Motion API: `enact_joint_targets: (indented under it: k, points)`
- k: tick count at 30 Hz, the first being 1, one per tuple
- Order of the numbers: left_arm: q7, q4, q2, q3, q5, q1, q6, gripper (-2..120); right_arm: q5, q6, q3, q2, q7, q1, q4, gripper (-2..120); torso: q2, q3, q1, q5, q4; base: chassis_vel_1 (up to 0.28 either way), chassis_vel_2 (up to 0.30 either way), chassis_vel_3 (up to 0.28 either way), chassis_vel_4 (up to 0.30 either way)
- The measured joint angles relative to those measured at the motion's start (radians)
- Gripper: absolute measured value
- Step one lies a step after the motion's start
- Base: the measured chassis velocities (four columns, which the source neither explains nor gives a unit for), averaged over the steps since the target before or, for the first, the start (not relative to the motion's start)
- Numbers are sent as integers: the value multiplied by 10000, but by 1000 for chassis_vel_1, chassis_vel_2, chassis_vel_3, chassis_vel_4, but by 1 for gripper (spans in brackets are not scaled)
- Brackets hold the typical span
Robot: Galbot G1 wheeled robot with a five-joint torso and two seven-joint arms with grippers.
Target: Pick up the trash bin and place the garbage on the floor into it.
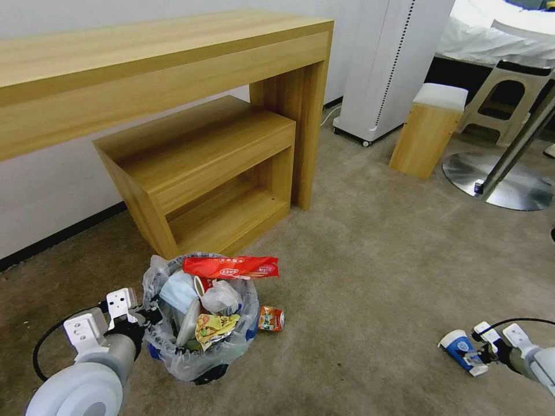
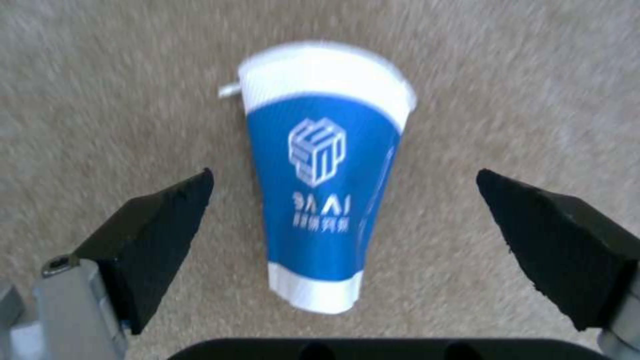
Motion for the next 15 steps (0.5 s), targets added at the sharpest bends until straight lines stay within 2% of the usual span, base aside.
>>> enact_joint_targets:
  k: [9, 13, 15]
  points:
    - [-19, -100, 70, -49, -44, 0, 0, 1, -701, 122, -264, 492, -253, 492, -819, 100, 0, 0, 0, 1, 0, 0, 0, 0, 0]
    - [-51, -221, 111, -83, -89, 25, 8, 1, -929, 228, -336, 656, -407, 731, -1088, 91, 0, 0, 0, 0, 0, 0, 0, 0, 0]
    - [-67, -316, 125, -84, -107, 46, 24, 1, -980, 244, -382, 686, -412, 837, -1159, 81, 0, 0, 0, -3, 0, 0, 0, 0, 0]
